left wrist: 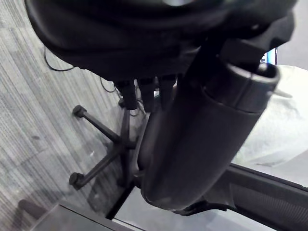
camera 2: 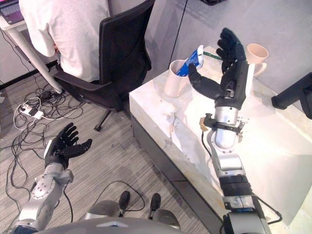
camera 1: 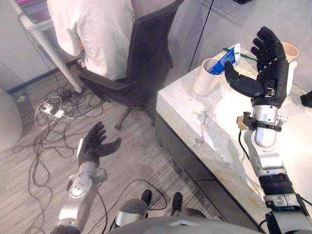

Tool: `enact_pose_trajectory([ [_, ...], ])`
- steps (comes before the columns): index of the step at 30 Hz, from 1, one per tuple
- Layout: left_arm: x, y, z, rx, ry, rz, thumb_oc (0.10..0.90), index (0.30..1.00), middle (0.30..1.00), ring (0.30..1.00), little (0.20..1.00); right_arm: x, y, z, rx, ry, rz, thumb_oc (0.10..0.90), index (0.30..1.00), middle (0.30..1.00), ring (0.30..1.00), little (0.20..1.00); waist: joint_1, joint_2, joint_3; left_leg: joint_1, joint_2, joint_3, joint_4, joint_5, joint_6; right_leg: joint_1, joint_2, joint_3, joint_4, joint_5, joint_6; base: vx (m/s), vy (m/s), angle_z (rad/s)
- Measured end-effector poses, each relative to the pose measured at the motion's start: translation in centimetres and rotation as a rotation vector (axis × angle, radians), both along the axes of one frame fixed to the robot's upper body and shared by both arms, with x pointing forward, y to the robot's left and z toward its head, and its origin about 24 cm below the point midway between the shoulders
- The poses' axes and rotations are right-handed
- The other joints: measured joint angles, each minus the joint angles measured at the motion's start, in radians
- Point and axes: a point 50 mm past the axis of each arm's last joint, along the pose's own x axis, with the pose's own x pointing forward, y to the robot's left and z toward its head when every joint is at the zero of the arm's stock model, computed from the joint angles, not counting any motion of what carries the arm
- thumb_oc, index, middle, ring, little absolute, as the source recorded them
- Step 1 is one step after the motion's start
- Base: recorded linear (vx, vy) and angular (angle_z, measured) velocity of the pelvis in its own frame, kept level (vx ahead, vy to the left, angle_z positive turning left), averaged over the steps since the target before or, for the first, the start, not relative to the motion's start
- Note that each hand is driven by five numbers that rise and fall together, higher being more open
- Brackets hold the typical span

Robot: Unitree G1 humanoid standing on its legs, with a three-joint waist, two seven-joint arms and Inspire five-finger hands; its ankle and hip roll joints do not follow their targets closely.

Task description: Organize the bathroom.

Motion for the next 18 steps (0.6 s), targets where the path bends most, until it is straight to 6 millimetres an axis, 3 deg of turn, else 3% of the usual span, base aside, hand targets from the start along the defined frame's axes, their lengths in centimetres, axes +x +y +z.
enact_pose_trajectory([
  [8,0.1,-0.3,0.0,-0.015,-0.006,0.003,0.8,0.9,0.9,0.9,0.9,-0.3,-0.9,0.4,0.051,-0.021,-0.068,0.8,0.9,0.9,0.9,0.9,-0.038,0.003,0.0,-0.016,-0.007,0.002,0.016,0.0,0.0,-0.002,-0.018,-0.009,0.001,0.004,0.0,-0.1,0.129,0.04],
  [13,0.1,-0.4,-0.1,0.017,-0.003,0.031,0.8,0.9,0.9,0.9,0.9,-1.6,-1.0,1.3,0.176,-0.064,-0.037,0.8,0.9,0.9,0.9,0.9,-0.064,0.014,0.001,-0.019,-0.009,0.027,0.016,-0.009,0.0,-0.015,-0.028,0.007,0.006,0.015,-0.001,-0.13,0.266,-0.14],
  [16,0.1,-0.1,0.1,0.024,-0.007,0.084,0.8,0.9,0.9,0.9,0.9,-2.8,-0.9,1.8,0.234,-0.094,-0.013,0.8,0.9,0.9,0.9,0.9,-0.083,0.014,0.004,-0.046,-0.026,0.042,0.09,-0.035,0.006,-0.025,-0.044,0.045,0.006,0.025,-0.003,-0.16,0.359,-0.39],
  [18,0.0,0.8,-0.4,0.047,0.015,0.163,0.8,0.9,0.9,0.9,0.9,-3.7,-0.5,3.0,0.314,-0.148,0.042,0.8,0.9,0.9,0.9,0.9,-0.109,0.018,0.004,-0.073,-0.037,0.022,0.159,-0.097,0.031,-0.054,-0.053,0.133,0.008,0.049,0.016,-0.13,0.404,-0.88],
])
